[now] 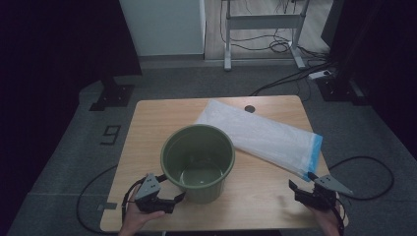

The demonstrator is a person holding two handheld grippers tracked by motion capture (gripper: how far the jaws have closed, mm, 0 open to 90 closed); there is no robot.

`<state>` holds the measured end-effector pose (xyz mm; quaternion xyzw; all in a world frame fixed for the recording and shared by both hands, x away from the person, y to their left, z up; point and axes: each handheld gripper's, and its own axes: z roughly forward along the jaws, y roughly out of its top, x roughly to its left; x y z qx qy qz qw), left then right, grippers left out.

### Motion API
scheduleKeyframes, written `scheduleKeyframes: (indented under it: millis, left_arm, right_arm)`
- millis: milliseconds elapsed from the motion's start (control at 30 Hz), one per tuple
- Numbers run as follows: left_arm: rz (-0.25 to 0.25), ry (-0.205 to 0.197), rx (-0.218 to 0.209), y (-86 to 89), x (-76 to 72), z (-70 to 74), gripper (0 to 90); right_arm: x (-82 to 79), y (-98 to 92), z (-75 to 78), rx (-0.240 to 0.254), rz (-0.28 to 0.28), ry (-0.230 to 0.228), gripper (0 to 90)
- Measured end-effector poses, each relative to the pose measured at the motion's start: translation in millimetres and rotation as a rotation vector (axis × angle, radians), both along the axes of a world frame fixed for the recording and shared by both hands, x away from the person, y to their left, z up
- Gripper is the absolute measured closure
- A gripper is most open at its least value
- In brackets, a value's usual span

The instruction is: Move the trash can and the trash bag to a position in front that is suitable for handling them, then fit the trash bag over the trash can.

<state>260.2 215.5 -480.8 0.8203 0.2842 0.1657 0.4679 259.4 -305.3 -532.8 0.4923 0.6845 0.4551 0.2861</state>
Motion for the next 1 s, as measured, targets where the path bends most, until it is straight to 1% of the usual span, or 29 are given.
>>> scheduleKeyframes:
  millis: [33,67,100,133,200,233,267,333,500,533,567,633,733,767,800,867,933,967,1000]
  left_arm:
    - [-0.005,0.004,0.011,-6.5,3.5,-1.1,13.9]
    - [-0.007,0.006,0.014,-10.3,5.7,-1.6,13.8]
    - [-0.016,0.011,0.010,-19.9,11.6,-2.3,14.0]
    - [-0.016,0.011,0.010,-19.9,11.6,-2.3,14.1]
    - [-0.025,0.015,0.010,-28.8,17.4,-2.5,14.0]
    - [-0.032,0.019,0.017,-36.0,22.7,-2.0,14.0]
    - [-0.032,0.019,0.017,-36.0,22.7,-2.0,14.0]
    - [-0.038,0.025,0.030,-43.8,29.4,-0.1,14.0]
    - [-0.035,0.028,0.031,-50.2,33.5,0.3,14.1]
    - [-0.022,0.026,0.038,-49.2,31.6,0.1,14.4]
    - [-0.022,0.026,0.038,-49.2,31.6,0.1,14.4]
    - [-0.001,0.024,0.030,-43.2,26.8,-0.1,14.4]
    - [0.046,0.037,-0.002,-28.2,17.9,-2.3,14.4]
    - [0.070,0.050,-0.007,-18.3,13.5,-5.1,14.4]
    - [0.070,0.050,-0.007,-18.3,13.5,-5.1,14.4]
    - [0.097,0.057,-0.001,-9.3,10.0,-8.0,14.4]
    - [0.123,0.069,-0.017,-0.1,7.8,-11.3,14.5]
    - [0.148,0.075,-0.011,7.2,7.6,-14.7,14.5]
    - [0.159,0.077,-0.003,10.1,8.0,-15.9,14.5]
  right_arm:
    - [-1.1,-0.5,0.2,0.002,0.000,-0.001,16.9]
    - [-2.7,-1.0,1.0,0.003,0.000,-0.006,16.9]
    - [-3.2,-1.4,1.4,0.002,0.002,-0.007,16.9]
    - [-3.2,-1.4,1.4,0.002,0.002,-0.007,16.9]
    - [-3.9,-1.8,1.7,0.004,-0.001,-0.007,16.9]
    - [-4.1,-2.1,1.0,0.003,-0.002,-0.005,17.0]
    - [-4.1,-2.1,1.0,0.003,-0.002,-0.005,17.0]
    - [-3.9,-1.6,0.2,0.002,-0.004,0.000,17.0]
    - [-3.6,0.0,-0.7,-0.004,0.000,0.005,17.1]
    - [-4.0,0.9,-1.1,-0.009,0.004,0.007,17.0]
    - [-4.0,0.9,-1.1,-0.009,0.004,0.007,17.0]
    - [-4.9,0.7,-1.0,-0.017,0.004,0.005,17.0]
    - [-5.7,0.1,0.3,-0.020,-0.003,-0.002,17.0]
    - [-5.2,0.2,0.6,-0.017,-0.005,-0.003,17.0]
    - [-5.2,0.2,0.6,-0.017,-0.005,-0.003,17.0]
    - [-4.2,1.9,0.7,-0.021,-0.004,-0.002,17.0]
    - [-3.0,5.9,1.7,-0.027,0.002,-0.004,17.0]
    - [-2.7,7.6,1.8,-0.036,0.004,-0.003,17.0]
    - [-2.3,9.3,1.8,-0.042,0.008,-0.003,17.0]
